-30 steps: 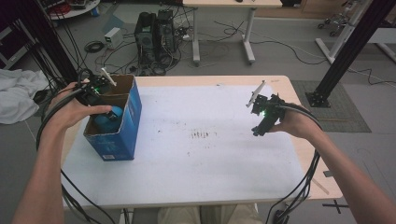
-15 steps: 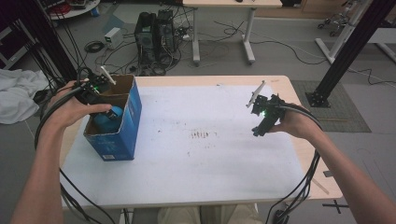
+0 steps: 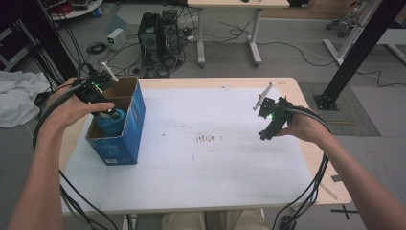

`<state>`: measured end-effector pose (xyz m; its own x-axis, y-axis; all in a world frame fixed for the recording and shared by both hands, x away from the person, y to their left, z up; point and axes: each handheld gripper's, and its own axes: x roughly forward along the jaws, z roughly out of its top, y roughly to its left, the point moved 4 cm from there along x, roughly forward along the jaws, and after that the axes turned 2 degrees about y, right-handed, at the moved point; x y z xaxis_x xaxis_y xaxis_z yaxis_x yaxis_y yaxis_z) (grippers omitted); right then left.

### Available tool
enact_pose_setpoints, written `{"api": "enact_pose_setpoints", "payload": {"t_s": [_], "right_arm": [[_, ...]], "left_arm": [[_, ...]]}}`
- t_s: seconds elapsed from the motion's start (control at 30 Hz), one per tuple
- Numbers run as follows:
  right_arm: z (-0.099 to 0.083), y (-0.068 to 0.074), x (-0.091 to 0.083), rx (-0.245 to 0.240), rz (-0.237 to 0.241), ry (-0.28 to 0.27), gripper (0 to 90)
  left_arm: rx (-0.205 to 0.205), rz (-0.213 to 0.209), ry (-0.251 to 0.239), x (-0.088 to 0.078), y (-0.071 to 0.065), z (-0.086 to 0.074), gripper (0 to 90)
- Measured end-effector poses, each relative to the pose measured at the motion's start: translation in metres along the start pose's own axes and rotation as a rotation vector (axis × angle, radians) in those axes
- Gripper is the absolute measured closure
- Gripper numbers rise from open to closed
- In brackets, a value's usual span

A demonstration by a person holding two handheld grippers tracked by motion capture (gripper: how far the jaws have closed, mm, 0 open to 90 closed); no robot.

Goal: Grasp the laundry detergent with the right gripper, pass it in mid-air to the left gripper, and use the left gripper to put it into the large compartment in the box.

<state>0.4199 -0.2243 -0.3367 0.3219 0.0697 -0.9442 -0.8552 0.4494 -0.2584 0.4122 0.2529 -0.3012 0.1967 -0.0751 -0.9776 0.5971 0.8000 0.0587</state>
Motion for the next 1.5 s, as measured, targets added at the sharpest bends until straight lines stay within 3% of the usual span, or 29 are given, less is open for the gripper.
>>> {"api": "enact_pose_setpoints", "payload": {"t_s": [0.5, 0.83, 0.87, 0.93, 1.0, 1.07, 1.1, 1.13, 1.2, 1.23, 1.3, 1.33, 1.37, 1.5], "right_arm": [[0.000, 0.000, 0.000, 0.000, -0.001, 0.001, 12.5], [-0.001, 0.000, 0.000, 0.004, -0.001, 0.003, 12.5], [-0.001, 0.000, 0.000, 0.001, -0.002, 0.001, 12.5], [-0.003, 0.001, -0.005, 0.010, -0.006, 0.000, 12.5], [-0.003, 0.001, -0.005, 0.008, -0.005, -0.001, 12.5], [-0.003, 0.001, -0.005, 0.009, -0.006, -0.001, 12.5], [-0.003, 0.001, -0.006, 0.009, -0.005, -0.002, 12.5], [-0.003, 0.000, -0.005, 0.009, -0.005, 0.001, 12.5], [-0.003, 0.001, -0.006, 0.009, -0.006, -0.002, 12.5], [-0.003, 0.001, -0.006, 0.005, -0.004, -0.002, 12.5], [-0.003, 0.001, -0.006, 0.010, -0.004, 0.000, 12.5], [-0.003, 0.001, -0.006, 0.010, -0.004, 0.000, 12.5], [-0.003, 0.001, -0.005, 0.008, -0.006, -0.001, 12.5], [-0.003, 0.001, -0.006, 0.004, -0.005, 0.000, 12.5]], "left_arm": [[-0.007, -0.015, 0.005, 0.005, 0.000, -0.002, 28.4], [0.002, 0.005, -0.001, -0.002, 0.000, 0.000, 28.5], [0.133, 0.054, -0.090, -0.072, -0.036, 0.055, 28.5], [0.140, 0.052, -0.094, -0.072, -0.041, 0.061, 28.4], [0.136, 0.054, -0.092, -0.072, -0.037, 0.057, 28.4], [0.168, 0.047, -0.094, -0.071, -0.048, 0.069, 28.4], [0.128, 0.056, -0.090, -0.071, -0.034, 0.053, 28.4], [0.164, 0.047, -0.091, -0.071, -0.046, 0.068, 28.4], [0.164, 0.047, -0.091, -0.071, -0.046, 0.068, 28.4], [0.198, 0.032, -0.087, -0.069, -0.056, 0.078, 28.4], [0.200, 0.028, -0.088, -0.069, -0.059, 0.080, 28.4], [0.146, 0.057, -0.087, -0.072, -0.038, 0.059, 28.4], [0.230, 0.016, -0.092, -0.068, -0.066, 0.089, 28.4], [0.224, 0.017, -0.092, -0.068, -0.065, 0.088, 28.4]]}}
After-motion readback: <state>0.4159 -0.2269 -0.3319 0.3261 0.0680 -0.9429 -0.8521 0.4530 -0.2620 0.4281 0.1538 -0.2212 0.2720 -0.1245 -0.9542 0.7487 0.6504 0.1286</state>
